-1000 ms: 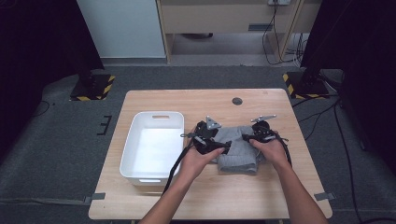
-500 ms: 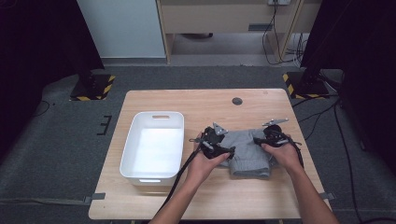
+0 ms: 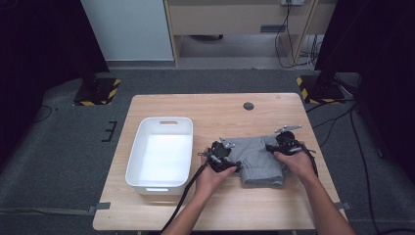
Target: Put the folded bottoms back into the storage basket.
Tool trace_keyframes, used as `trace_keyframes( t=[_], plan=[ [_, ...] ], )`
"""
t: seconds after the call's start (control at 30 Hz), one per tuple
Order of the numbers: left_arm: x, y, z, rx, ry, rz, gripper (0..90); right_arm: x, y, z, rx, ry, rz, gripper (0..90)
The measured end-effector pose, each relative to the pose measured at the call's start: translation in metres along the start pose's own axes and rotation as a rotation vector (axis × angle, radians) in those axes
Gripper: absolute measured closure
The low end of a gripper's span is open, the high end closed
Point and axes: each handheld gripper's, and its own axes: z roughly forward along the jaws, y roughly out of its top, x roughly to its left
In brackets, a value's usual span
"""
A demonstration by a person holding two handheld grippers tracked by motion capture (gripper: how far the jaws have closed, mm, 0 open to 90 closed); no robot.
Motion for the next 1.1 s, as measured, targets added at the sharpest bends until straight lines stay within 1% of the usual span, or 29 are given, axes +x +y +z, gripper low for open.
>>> trace_keyframes(
  t=[0.03,0.1,0.17,0.2,0.23,0.3,0.33,0.37,0.4,0.47,0.5,0.53,0.63,0.7,0.73,0.77,0.8,0.83,0.87,1.0,1.07,1.1],
  plan=[
    [0.0,0.0,0.0,0.0,0.0,0.0,14.0,0.0,0.0,0.0,-0.001,-0.002,0.0,64.7],
    [0.002,0.0,0.001,-0.008,0.003,-0.021,14.0,0.001,0.0,0.0,-0.001,-0.004,0.001,64.7],
    [0.003,0.0,0.002,-0.011,0.005,-0.025,14.0,0.002,-0.002,-0.001,-0.006,0.001,0.004,64.7],
    [0.003,-0.001,0.004,-0.009,0.009,-0.028,14.0,0.002,-0.002,0.0,-0.013,0.001,0.008,64.7],
    [0.003,-0.001,0.004,-0.009,0.009,-0.028,13.9,0.002,-0.004,0.0,-0.019,0.004,0.023,64.6],
    [0.005,-0.005,0.007,-0.013,0.006,-0.05,13.8,0.004,-0.005,-0.001,-0.024,-0.005,0.017,64.7],
    [0.005,-0.005,0.007,-0.013,0.006,-0.05,14.0,0.005,-0.005,-0.001,-0.024,-0.014,0.011,64.7],
    [0.007,-0.007,0.007,-0.024,-0.001,-0.073,14.3,0.008,-0.005,-0.002,-0.023,-0.019,0.012,64.7],
    [0.007,-0.007,0.007,-0.024,-0.001,-0.073,14.4,0.009,-0.006,-0.002,-0.022,-0.019,0.007,64.7],
    [0.009,-0.007,0.005,-0.033,-0.008,-0.091,14.7,0.01,-0.007,-0.002,-0.025,-0.022,0.004,64.7],
    [0.011,-0.006,0.004,-0.045,-0.007,-0.092,14.7,0.011,-0.008,-0.002,-0.032,-0.018,0.013,64.7],
    [0.011,-0.006,0.004,-0.045,-0.007,-0.092,14.7,0.011,-0.008,-0.002,-0.032,-0.018,0.013,64.7],
    [0.012,-0.006,0.002,-0.053,-0.017,-0.109,14.7,0.012,-0.009,-0.002,-0.037,-0.024,0.016,64.7],
    [0.012,-0.006,0.002,-0.05,-0.014,-0.104,14.6,0.014,-0.01,-0.002,-0.041,-0.026,0.01,64.7],
    [0.013,-0.007,0.004,-0.042,-0.007,-0.095,14.5,0.014,-0.01,-0.002,-0.044,-0.022,0.008,64.7],
    [0.013,-0.007,0.006,-0.033,-0.007,-0.094,14.2,0.015,-0.01,-0.002,-0.049,-0.028,0.011,64.7],
    [0.014,-0.01,0.01,-0.017,-0.011,-0.106,13.8,0.015,-0.011,-0.003,-0.05,-0.029,0.016,64.6],
    [0.014,-0.01,0.01,-0.017,-0.011,-0.106,13.7,0.015,-0.011,-0.003,-0.05,-0.029,0.016,64.6],
    [0.013,-0.012,0.013,-0.007,-0.011,-0.1,13.6,0.015,-0.012,-0.002,-0.06,-0.029,0.031,64.6],
    [0.013,-0.014,0.014,-0.008,-0.008,-0.095,13.3,0.016,-0.014,-0.003,-0.063,-0.02,0.032,64.5],
    [0.012,-0.015,0.014,-0.007,-0.004,-0.081,13.5,0.017,-0.014,-0.004,-0.06,-0.019,0.031,64.4],
    [0.011,-0.016,0.014,-0.009,-0.003,-0.071,16.8,0.017,-0.014,-0.004,-0.058,-0.019,0.026,64.4]
  ],
)
